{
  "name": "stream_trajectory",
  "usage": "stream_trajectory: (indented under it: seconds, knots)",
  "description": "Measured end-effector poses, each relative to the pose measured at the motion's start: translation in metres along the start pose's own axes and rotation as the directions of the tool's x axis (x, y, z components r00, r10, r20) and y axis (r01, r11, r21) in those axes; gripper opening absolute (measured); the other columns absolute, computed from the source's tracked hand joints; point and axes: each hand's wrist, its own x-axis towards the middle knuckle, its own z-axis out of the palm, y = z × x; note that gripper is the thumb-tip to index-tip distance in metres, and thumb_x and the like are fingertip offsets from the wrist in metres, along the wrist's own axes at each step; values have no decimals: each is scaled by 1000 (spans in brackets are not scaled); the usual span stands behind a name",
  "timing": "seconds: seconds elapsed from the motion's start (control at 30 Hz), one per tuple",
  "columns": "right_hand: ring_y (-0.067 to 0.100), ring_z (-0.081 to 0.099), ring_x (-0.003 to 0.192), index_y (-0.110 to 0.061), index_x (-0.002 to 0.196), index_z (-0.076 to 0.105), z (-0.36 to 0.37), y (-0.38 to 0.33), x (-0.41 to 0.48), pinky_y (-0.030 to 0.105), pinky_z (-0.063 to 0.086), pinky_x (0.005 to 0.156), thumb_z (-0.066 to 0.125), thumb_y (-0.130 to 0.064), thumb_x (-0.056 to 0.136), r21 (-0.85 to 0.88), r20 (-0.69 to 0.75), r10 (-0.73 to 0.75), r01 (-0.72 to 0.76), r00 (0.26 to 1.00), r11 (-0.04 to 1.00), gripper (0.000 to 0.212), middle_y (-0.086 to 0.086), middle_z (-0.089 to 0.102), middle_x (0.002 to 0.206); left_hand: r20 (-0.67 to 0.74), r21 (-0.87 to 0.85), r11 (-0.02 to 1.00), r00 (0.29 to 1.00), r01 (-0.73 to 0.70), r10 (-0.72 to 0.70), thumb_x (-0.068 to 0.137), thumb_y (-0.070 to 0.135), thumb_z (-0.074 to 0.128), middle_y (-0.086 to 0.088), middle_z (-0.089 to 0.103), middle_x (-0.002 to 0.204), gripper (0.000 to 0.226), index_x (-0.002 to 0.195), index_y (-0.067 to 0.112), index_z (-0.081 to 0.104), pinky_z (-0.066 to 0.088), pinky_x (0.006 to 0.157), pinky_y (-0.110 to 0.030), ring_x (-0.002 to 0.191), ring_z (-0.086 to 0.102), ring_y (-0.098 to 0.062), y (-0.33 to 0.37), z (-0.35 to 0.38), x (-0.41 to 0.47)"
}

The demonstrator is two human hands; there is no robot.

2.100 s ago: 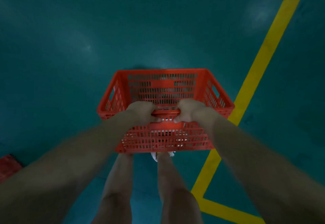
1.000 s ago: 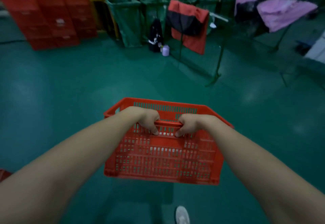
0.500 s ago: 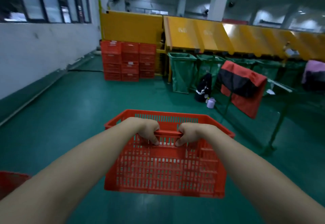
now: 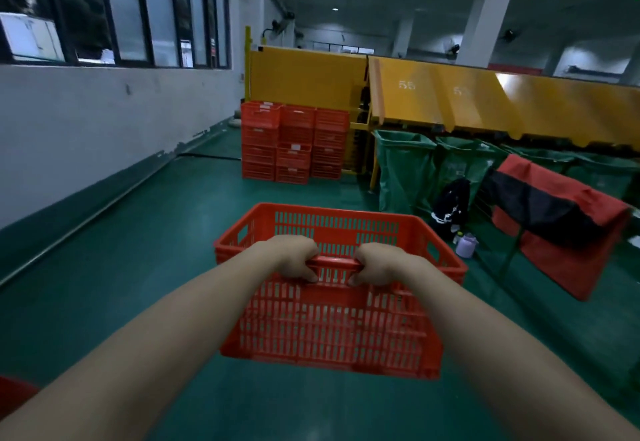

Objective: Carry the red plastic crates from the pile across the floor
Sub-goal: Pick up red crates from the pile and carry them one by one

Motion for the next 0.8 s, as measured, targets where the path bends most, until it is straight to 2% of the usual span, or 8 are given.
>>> stream_trajectory:
  seconds: [0.1, 0.23, 0.37, 0.47, 0.7, 0.8]
  knots:
    - [21, 55, 83, -20, 86, 54, -25, 1, 69, 30, 40, 68, 64, -46, 88, -12, -35, 18, -19, 999, 1000, 28, 1, 58, 93, -30, 53, 999, 1000, -2, 4, 88, 44, 62, -5, 63, 102, 26, 91, 19, 54, 42, 70, -29, 96, 60, -26, -54, -20, 48]
    - [26, 61, 99, -21, 86, 52, -51, 6, 153, 31, 42, 70, 62, -46, 88, -18, -117, 35, -37, 992, 999, 27, 4, 64, 102, -86, 140, 990, 996, -1, 13, 90, 44, 61, -6, 63, 109, 32, 101, 14, 59, 42, 74, -32, 101, 59, -28, -119, -42, 112]
    - [26, 61, 101, -20, 93, 60, -69, 15, 228, 33, 44, 73, 60, -47, 89, -21, -166, 52, -56, 985, 998, 27, 2, 65, 105, -128, 170, 985, 992, 28, -6, 90, 45, 60, -4, 63, 106, 31, 102, 17, 60, 48, 78, -33, 100, 60, -26, -171, -56, 171]
    - [25, 61, 102, -19, 100, 64, -82, 33, 292, 34, 46, 75, 60, -46, 90, -12, -182, 58, -62, 982, 998, 29, 2, 65, 105, -148, 187, 982, 989, 38, -10, 90, 43, 59, -4, 64, 108, 30, 104, 16, 59, 45, 75, -32, 101, 60, -27, -205, -65, 226]
    - [25, 61, 103, -19, 101, 64, -119, 99, 426, 35, 49, 79, 60, -46, 90, -48, -203, 4, -14, 979, 999, 29, 2, 65, 106, -177, 178, 980, 982, 95, -63, 90, 43, 60, -2, 64, 105, 28, 104, 18, 61, 48, 77, -34, 99, 61, -24, -261, -92, 358]
    - [26, 61, 102, -22, 93, 60, -146, 136, 483, 36, 49, 78, 61, -46, 90, -68, -204, -21, 7, 979, 998, 24, 2, 65, 105, -182, 165, 980, 980, 115, -84, 90, 43, 60, -1, 64, 105, 28, 104, 19, 61, 46, 76, -32, 99, 61, -24, -282, -114, 422]
